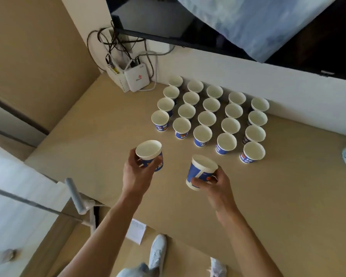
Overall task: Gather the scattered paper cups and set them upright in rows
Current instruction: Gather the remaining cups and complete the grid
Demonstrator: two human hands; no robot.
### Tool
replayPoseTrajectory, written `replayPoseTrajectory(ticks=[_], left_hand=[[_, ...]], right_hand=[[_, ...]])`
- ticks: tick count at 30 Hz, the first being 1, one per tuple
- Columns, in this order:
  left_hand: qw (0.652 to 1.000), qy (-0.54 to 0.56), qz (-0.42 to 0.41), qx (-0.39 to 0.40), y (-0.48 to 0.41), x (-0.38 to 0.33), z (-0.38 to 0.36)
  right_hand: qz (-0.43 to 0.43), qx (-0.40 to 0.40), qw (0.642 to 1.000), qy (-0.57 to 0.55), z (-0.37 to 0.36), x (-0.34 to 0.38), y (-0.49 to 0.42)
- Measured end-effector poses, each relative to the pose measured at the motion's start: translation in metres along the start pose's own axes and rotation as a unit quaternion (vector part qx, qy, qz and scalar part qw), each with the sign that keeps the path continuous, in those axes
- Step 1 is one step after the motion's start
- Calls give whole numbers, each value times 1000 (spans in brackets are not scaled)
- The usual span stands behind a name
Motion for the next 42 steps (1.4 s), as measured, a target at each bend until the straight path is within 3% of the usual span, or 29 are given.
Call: replayPoseTrajectory(ticks=[8, 16, 27, 42], left_hand=[[999, 4, -43, 23, -79, 42, -10], [995, 2, -94, 23, -128, 79, -34], [987, 6, -162, 26, -145, 81, -46], [984, -11, -176, 8, -160, 73, -45]], right_hand=[[15, -24, 1000, 6, -39, -28, -43], [105, -60, 992, -39, -48, -40, -88], [171, -74, 982, -38, -47, -66, -107], [186, -73, 980, -22, -41, -76, -109]])
Point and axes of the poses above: each hand's wrist, its own y-axis away from the middle knuckle, its own z-axis out of the back of the hand, x = y × z, the point moved 9 cm from there along -y, towards the middle knuckle, and after that the axes turned 4 degrees about x, right-handed, at the moved point
